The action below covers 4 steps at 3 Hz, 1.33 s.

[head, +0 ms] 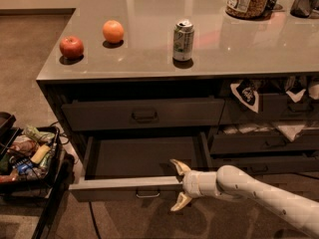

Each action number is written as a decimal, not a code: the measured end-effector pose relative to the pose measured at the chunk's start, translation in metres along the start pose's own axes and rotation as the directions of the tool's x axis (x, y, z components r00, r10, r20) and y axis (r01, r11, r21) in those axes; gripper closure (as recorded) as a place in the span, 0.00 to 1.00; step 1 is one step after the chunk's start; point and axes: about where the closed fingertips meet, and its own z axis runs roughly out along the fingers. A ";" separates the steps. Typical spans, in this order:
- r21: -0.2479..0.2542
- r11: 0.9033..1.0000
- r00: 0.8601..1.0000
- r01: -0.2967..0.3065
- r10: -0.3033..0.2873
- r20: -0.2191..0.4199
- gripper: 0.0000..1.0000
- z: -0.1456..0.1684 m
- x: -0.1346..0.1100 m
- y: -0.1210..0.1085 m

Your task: Open middle drawer

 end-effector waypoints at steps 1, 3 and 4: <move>0.000 1.000 1.000 0.000 0.000 0.000 0.00 0.000 0.000 0.000; -0.031 0.999 0.998 0.021 -0.023 -0.056 0.00 -0.037 -0.020 -0.003; -0.019 0.997 0.992 0.069 -0.071 -0.107 0.00 -0.079 -0.036 -0.003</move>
Offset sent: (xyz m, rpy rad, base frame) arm -0.0013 -0.0001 0.0222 -0.0563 -0.0021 0.0461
